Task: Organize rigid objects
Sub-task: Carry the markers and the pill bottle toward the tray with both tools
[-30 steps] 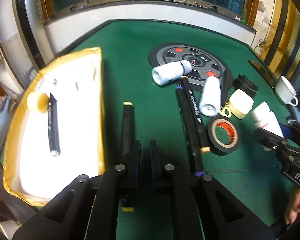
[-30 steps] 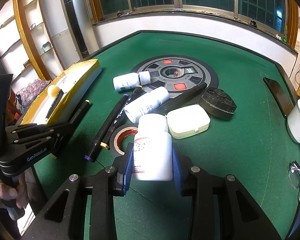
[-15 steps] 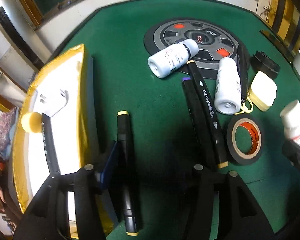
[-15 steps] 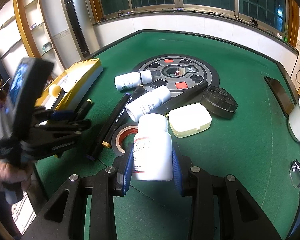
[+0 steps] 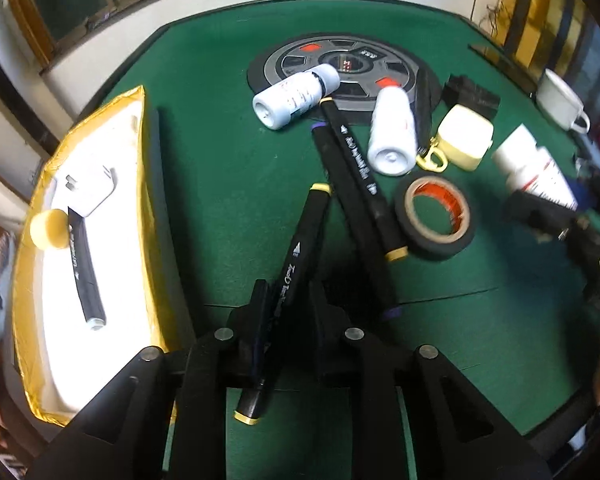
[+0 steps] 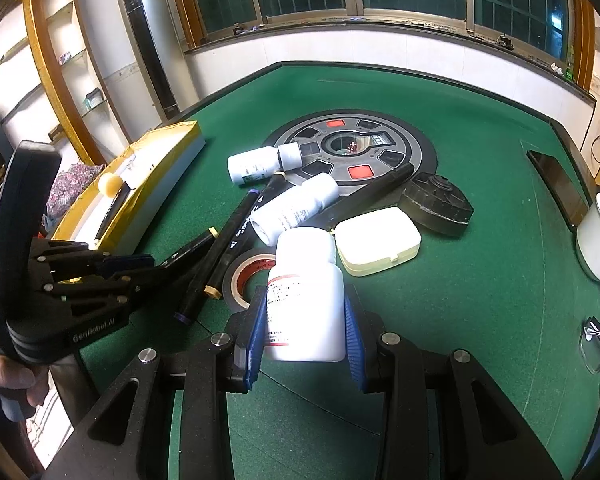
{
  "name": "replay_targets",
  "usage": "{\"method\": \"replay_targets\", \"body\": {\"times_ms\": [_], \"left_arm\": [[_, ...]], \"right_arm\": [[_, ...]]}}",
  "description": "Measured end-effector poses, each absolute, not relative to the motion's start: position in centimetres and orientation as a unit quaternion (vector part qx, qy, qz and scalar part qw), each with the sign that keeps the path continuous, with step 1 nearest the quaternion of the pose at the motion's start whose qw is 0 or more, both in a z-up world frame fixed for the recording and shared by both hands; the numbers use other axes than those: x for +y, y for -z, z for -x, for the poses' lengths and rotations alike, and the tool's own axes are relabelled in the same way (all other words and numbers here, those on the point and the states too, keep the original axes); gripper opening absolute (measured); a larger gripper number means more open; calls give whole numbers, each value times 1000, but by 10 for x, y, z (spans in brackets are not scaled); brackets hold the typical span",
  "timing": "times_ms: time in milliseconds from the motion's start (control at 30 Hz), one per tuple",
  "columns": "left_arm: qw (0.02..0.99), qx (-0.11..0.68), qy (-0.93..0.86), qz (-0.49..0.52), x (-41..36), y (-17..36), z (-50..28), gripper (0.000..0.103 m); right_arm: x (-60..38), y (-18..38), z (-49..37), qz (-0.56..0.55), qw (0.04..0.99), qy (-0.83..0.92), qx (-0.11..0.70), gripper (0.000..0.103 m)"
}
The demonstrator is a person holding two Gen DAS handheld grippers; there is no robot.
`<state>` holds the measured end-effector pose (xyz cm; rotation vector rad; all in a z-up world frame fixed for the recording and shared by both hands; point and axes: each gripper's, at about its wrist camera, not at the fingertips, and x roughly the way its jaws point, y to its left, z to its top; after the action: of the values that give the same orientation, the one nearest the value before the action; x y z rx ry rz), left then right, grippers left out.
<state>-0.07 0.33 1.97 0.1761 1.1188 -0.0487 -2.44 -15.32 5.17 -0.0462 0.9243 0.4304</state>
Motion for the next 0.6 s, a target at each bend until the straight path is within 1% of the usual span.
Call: {"method": "replay_targets", "body": {"times_ms": [200,267,367,600], "left_arm": [[847,523,28,-85,4,-16,-2,17],[852,516,27,-86,2,-17,-1,15],[856,513,59,-34,2,-17,6,13],[872,479,80,57,17,-30,21,13]], "right_arm": [[-153,-52,25,24,873,-206,442,32],[-153,-52,25,23,873,-206,442,32],[-153,-52,25,23,874,-207,440,31],[-152,-51,24,21,872,-208,442,31]]}}
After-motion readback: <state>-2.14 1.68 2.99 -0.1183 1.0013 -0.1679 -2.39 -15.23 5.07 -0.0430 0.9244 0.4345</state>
